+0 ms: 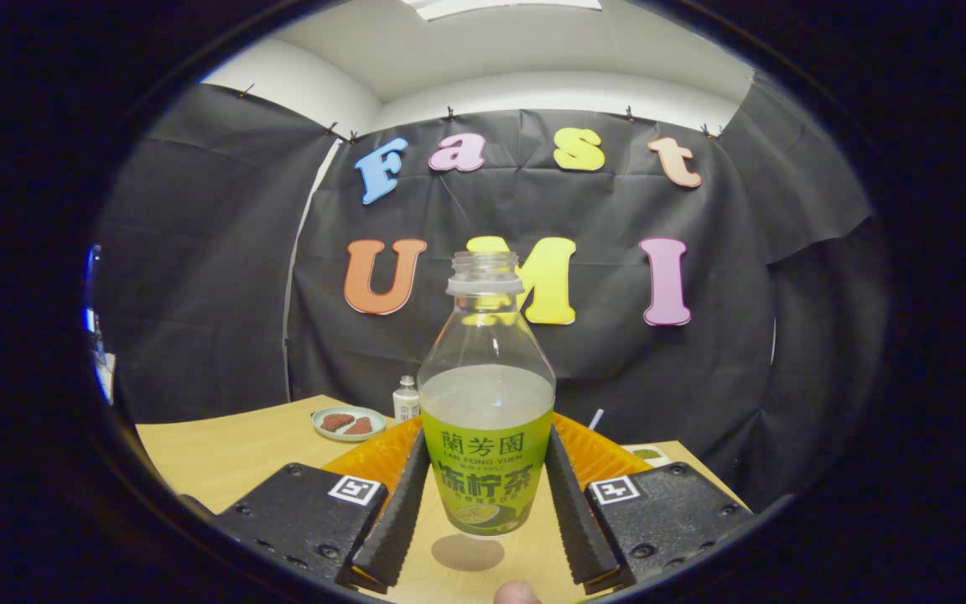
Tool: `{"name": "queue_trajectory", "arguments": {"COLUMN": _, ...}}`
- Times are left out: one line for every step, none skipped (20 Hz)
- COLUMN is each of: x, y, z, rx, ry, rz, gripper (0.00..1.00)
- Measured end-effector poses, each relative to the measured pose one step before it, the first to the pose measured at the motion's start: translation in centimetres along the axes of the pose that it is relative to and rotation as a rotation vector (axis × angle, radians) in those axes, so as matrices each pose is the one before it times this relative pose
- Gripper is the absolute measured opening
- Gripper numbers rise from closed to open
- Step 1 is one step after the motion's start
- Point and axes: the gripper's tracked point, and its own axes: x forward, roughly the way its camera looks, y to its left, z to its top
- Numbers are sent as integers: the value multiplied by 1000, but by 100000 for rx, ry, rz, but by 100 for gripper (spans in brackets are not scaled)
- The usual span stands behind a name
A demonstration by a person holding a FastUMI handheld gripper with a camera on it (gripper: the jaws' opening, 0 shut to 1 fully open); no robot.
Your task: Take the bottle from table, then pour the juice into the cup, finally place the bottle on the coaster
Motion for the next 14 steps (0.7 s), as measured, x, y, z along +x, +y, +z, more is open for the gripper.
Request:
{"name": "queue_trajectory", "arguments": {"x": 459, "y": -77, "z": -564, "rx": 669, "ry": 933, "rz": 497, "gripper": 76}}
{"name": "queue_trajectory", "arguments": {"x": 366, "y": 6, "z": -485, "rx": 537, "ry": 922, "rz": 411, "gripper": 76}}
{"name": "queue_trajectory", "arguments": {"x": 474, "y": -77, "z": -484, "rx": 320, "ry": 830, "rz": 163, "gripper": 76}}
{"name": "queue_trajectory", "arguments": {"x": 587, "y": -233, "z": -410, "rx": -380, "ry": 850, "rz": -680, "gripper": 76}}
{"name": "queue_trajectory", "arguments": {"x": 484, "y": -38, "z": -781, "rx": -372, "ry": 873, "rz": -182, "gripper": 76}}
{"name": "queue_trajectory", "arguments": {"x": 561, "y": 135, "z": -621, "rx": 706, "ry": 821, "rz": 861, "gripper": 76}}
{"name": "queue_trajectory", "arguments": {"x": 584, "y": 90, "z": -883, "rx": 933, "ry": 1528, "rz": 777, "gripper": 76}}
{"name": "queue_trajectory", "arguments": {"x": 505, "y": 18, "z": -981, "rx": 751, "ry": 1420, "rz": 935, "gripper": 76}}
{"name": "queue_trajectory", "arguments": {"x": 358, "y": -36, "z": -936, "rx": 732, "ry": 1363, "rz": 458, "gripper": 77}}
{"name": "queue_trajectory", "arguments": {"x": 407, "y": -58, "z": -863, "rx": 616, "ry": 1371, "rz": 317, "gripper": 77}}
{"name": "queue_trajectory", "arguments": {"x": 648, "y": -48, "z": -718, "rx": 753, "ry": 1402, "rz": 83, "gripper": 77}}
{"name": "queue_trajectory", "arguments": {"x": 528, "y": 6, "z": -850, "rx": 1002, "ry": 1352, "rz": 637, "gripper": 77}}
{"name": "queue_trajectory", "arguments": {"x": 570, "y": 15, "z": -935, "rx": 1074, "ry": 1513, "rz": 413, "gripper": 77}}
{"name": "queue_trajectory", "arguments": {"x": 705, "y": -193, "z": -849, "rx": 890, "ry": 1234, "rz": 228, "gripper": 77}}
